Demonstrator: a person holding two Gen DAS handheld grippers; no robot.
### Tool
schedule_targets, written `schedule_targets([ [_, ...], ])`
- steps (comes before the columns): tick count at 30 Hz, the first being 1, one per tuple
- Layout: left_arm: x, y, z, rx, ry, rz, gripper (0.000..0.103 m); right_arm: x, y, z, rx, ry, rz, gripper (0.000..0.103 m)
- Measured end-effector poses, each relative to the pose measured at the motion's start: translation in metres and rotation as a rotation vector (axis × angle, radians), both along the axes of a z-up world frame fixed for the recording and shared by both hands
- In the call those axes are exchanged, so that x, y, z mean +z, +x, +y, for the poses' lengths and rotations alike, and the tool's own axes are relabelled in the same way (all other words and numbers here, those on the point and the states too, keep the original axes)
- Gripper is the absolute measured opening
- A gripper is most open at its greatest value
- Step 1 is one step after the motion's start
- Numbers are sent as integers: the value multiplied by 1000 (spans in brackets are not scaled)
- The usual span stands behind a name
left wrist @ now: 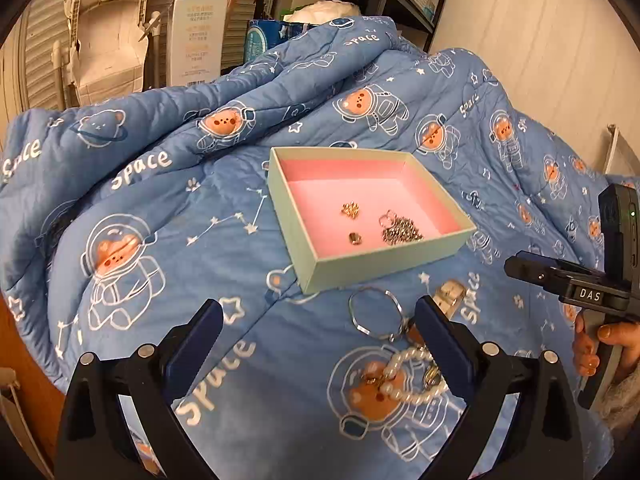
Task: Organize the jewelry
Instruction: 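Withdraw both tools back toward the watch and pearl bracelet, then grasp the white-strap watch with the right tool while the left grasps a small item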
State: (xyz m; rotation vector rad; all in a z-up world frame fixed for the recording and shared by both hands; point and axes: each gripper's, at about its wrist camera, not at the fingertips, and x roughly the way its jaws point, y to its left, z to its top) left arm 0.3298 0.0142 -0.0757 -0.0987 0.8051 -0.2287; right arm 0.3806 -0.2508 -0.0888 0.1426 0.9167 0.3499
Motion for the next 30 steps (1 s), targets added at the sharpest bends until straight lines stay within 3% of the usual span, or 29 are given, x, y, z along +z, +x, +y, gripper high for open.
schedule_targets([
  [4, -12, -29, -4, 4, 66, -11, 94, -16, -26, 6, 13, 1, 4, 72],
  [8, -25, -47, -3, 32, 30, 11, 91, -28, -40, 8, -1, 54, 35, 72],
  [10, -31, -51, -5, 45, 21, 15, 82, -32, -43, 10, -8, 74, 46, 69],
  [15, -38, -49, -21, 27, 60, 11, 60, -39, -44, 20, -5, 89, 51, 63],
  [23, -41, -32, -49, -65, 119, 0, 52, -41, -32, 40, 27, 100, 45, 49],
  [25, -45, -29, -54, -75, 140, 5, 46, -43, -27, 45, 29, 106, 49, 44],
  [30, -54, -23, -59, -96, 147, 24, 41, -48, -12, 51, 7, 114, 58, 40],
])
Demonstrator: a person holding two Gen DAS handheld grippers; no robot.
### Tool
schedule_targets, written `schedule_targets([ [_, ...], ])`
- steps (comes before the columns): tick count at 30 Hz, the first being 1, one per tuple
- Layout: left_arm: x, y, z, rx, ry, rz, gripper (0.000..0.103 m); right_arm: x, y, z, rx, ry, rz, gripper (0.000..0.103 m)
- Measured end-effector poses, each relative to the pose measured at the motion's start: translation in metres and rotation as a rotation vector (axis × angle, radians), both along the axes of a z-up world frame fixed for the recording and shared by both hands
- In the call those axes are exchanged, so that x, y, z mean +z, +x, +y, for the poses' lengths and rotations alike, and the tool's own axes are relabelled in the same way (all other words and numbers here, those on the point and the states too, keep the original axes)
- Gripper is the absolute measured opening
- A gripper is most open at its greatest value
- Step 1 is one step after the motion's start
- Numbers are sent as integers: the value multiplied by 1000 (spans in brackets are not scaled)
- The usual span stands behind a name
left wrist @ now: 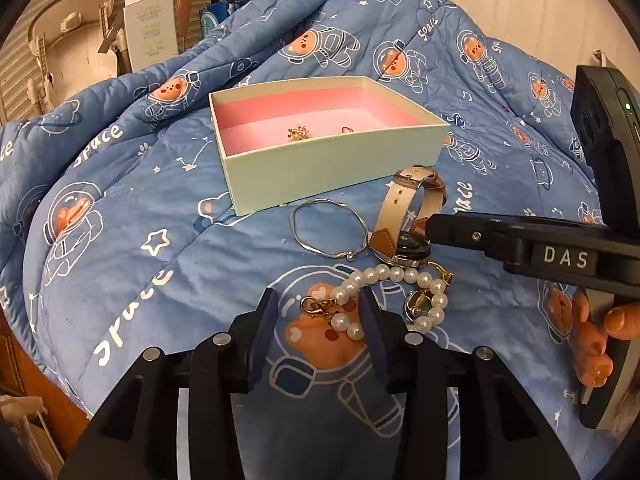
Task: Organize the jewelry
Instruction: 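Grasp the white-strap watch with the right tool while the left grasps a small item, then carry the watch with right tool and pearl bracelet with left tool into the box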
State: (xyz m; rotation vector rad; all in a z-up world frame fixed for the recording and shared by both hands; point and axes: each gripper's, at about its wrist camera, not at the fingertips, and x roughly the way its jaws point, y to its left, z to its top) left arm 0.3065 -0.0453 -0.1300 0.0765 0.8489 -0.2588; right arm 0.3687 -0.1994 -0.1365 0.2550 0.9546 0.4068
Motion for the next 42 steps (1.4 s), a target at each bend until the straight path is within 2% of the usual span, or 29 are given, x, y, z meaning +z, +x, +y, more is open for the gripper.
schedule_targets([
  [1, -1, 1, -1, -1, 0, -1, 40, -1, 3, 0, -7, 7, 5, 39],
  [3, -1, 2, -1, -7, -4, -2, 37, -4, 9, 1, -21, 13, 16, 30],
  [8, -1, -1, -10, -43, 2, -8, 21, -6, 12, 5, -15, 11, 14, 18],
  [10, -2, -2, -11, -50, -11, -1, 11, -6, 10, 8, -6, 3, 4, 9],
  [17, 1, -6, -7, -36, -62, 2, 10, -1, 4, 7, -5, 14, -17, 5],
  [25, 26, -20, -1, -37, -106, -44, 10, 17, -9, 2, 10, -4, -60, 5],
  [33, 49, -31, 12, -36, -163, -64, 9, 46, -29, -3, 48, -45, -143, 4],
  [42, 73, -39, 14, -57, -178, -110, 9, 76, -37, -5, 96, -72, -197, 4],
])
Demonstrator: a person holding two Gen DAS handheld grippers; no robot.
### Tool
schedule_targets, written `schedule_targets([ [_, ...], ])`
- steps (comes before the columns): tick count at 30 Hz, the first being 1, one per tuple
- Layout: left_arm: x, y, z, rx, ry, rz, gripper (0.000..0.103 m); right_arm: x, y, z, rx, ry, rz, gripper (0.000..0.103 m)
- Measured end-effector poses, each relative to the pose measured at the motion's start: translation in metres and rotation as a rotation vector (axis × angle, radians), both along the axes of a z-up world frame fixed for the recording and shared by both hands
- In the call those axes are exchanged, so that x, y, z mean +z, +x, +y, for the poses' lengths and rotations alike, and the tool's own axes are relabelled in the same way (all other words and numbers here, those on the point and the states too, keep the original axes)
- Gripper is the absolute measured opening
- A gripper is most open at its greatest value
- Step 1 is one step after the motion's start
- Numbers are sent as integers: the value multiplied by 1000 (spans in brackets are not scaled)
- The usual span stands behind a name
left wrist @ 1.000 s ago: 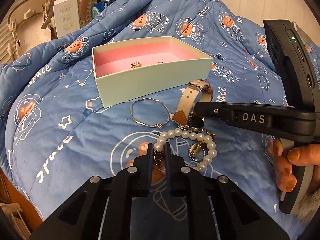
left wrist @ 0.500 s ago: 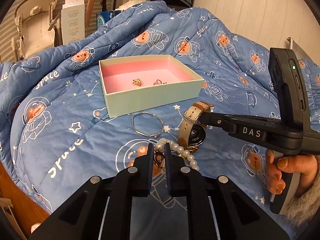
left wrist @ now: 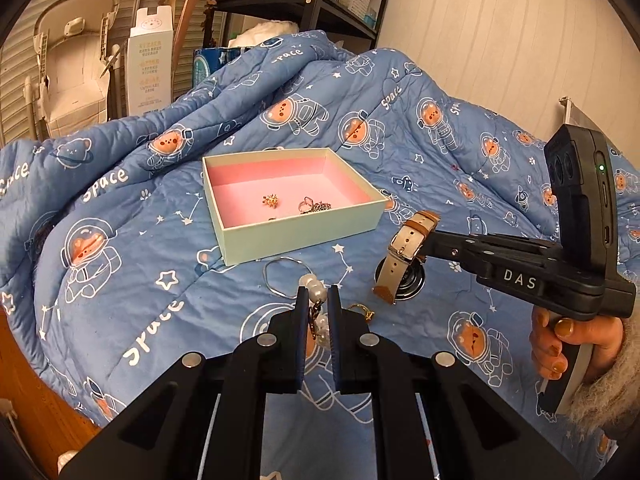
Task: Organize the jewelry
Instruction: 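Carry the watch with right tool and pearl bracelet with left tool into the box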
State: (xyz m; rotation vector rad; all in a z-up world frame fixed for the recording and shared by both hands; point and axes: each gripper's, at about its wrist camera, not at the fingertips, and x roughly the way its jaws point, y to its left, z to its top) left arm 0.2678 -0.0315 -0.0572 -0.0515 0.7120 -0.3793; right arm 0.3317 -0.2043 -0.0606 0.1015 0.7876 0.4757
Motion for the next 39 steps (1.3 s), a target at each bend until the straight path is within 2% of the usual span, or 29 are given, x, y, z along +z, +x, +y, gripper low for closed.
schedule_targets([
  [11, 28, 22, -3, -38, 13, -50, 9, 32, 21, 7, 48, 10, -47, 4],
  [21, 50, 65, -3, -41, 18, -84, 9, 46, 68, 12, 35, 35, -43, 4],
  [29, 53, 119, -6, -16, 52, -76, 9, 34, 120, 18, -24, -4, -12, 4],
  [39, 24, 195, -8, 43, 119, 27, 9, -7, 186, 27, -105, -51, 109, 5],
])
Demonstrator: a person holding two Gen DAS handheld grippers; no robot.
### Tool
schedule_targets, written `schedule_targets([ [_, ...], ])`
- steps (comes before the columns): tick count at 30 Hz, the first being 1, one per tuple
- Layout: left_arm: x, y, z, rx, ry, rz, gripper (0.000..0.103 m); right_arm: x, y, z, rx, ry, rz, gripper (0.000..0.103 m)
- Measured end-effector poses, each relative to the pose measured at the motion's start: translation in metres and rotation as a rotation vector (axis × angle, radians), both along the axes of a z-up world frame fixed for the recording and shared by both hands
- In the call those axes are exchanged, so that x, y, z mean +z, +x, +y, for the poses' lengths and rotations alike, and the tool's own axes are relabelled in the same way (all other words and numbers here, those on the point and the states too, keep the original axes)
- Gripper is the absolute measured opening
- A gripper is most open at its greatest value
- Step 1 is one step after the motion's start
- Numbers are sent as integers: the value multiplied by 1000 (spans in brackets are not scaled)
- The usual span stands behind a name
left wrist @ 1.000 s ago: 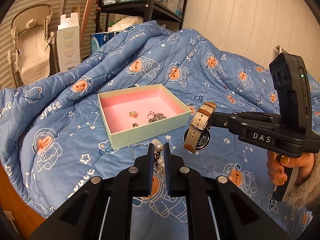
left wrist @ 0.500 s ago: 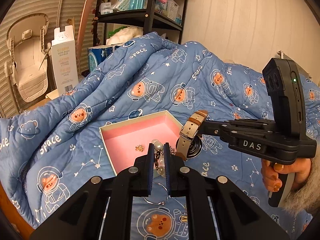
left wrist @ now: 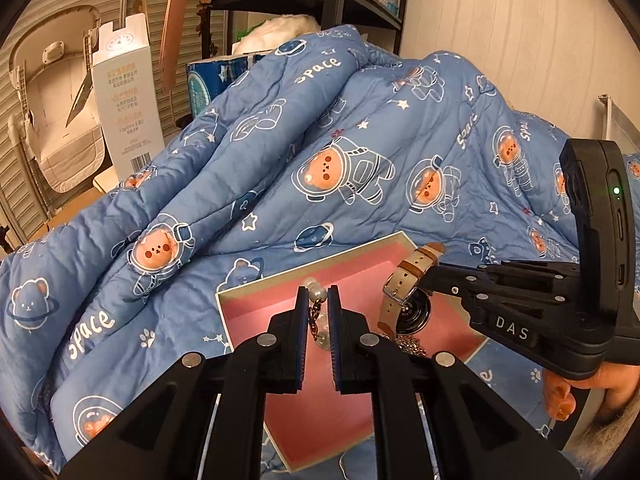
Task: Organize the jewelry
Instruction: 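Carry the watch with right tool and pearl bracelet with left tool into the box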
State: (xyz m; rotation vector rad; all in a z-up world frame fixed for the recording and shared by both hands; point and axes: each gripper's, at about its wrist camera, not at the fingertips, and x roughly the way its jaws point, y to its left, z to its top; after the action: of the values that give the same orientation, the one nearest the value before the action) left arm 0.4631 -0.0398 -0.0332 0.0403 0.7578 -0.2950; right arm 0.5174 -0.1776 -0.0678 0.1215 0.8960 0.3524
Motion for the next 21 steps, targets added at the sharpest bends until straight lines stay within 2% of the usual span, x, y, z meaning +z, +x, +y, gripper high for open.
schedule_targets([
  [4, -13, 16, 0, 21, 10, 28, 9, -9, 11, 8, 3, -28, 8, 5],
  [12, -31, 33, 5, 55, -70, 85, 9, -27, 27, 19, -25, -81, 25, 4],
  [21, -48, 38, 8, 69, -39, 115, 9, -38, 29, 33, 8, -178, -3, 5],
])
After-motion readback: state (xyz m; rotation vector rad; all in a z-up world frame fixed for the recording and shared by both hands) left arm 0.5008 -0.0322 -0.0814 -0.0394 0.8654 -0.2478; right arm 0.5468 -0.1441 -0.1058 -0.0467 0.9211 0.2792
